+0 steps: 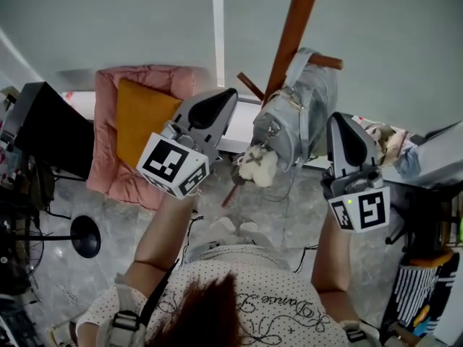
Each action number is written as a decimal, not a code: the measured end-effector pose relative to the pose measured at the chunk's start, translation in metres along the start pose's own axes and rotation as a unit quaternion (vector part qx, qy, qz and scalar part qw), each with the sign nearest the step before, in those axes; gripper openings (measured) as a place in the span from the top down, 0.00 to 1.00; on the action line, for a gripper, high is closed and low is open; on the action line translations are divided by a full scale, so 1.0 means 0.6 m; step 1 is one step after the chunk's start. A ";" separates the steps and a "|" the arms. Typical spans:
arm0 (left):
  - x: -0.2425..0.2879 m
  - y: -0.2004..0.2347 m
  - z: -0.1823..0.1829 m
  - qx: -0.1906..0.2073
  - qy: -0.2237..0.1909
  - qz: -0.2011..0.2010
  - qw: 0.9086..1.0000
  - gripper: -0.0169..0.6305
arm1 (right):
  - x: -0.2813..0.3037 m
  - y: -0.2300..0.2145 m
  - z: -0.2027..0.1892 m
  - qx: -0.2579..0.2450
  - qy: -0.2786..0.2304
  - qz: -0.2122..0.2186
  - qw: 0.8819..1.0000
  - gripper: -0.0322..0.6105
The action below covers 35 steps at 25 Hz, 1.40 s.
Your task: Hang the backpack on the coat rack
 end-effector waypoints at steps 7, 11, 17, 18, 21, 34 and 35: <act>-0.013 -0.026 -0.055 -0.015 0.033 -0.006 0.999 0.97 | -0.019 0.034 -0.044 0.024 0.013 -0.014 1.000 0.93; -0.024 -0.039 -0.079 -0.029 0.034 0.007 0.999 0.97 | -0.030 0.044 -0.059 0.044 0.016 -0.014 0.999 0.93; -0.040 -0.042 -0.106 -0.068 0.020 0.006 0.997 0.97 | -0.047 0.051 -0.083 0.048 0.036 -0.027 0.998 0.93; -0.042 -0.041 -0.109 -0.069 0.020 0.009 0.997 0.97 | -0.048 0.052 -0.085 0.046 0.038 -0.027 0.998 0.93; -0.050 -0.040 -0.119 -0.062 0.026 0.018 0.998 0.97 | -0.052 0.057 -0.090 0.039 0.044 -0.028 0.998 0.93; -0.054 -0.047 -0.122 -0.036 0.031 0.027 0.999 0.97 | -0.058 0.058 -0.101 0.042 0.046 -0.039 0.997 0.93; -0.054 -0.048 -0.120 -0.036 0.030 0.026 0.999 0.97 | -0.058 0.058 -0.101 0.043 0.046 -0.040 0.997 0.93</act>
Point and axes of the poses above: the fingertips, and each gripper's own axes: x forward along the fingers, y to its left, z out of its top, the point moved 8 cm from there along -x, backward along the fingers
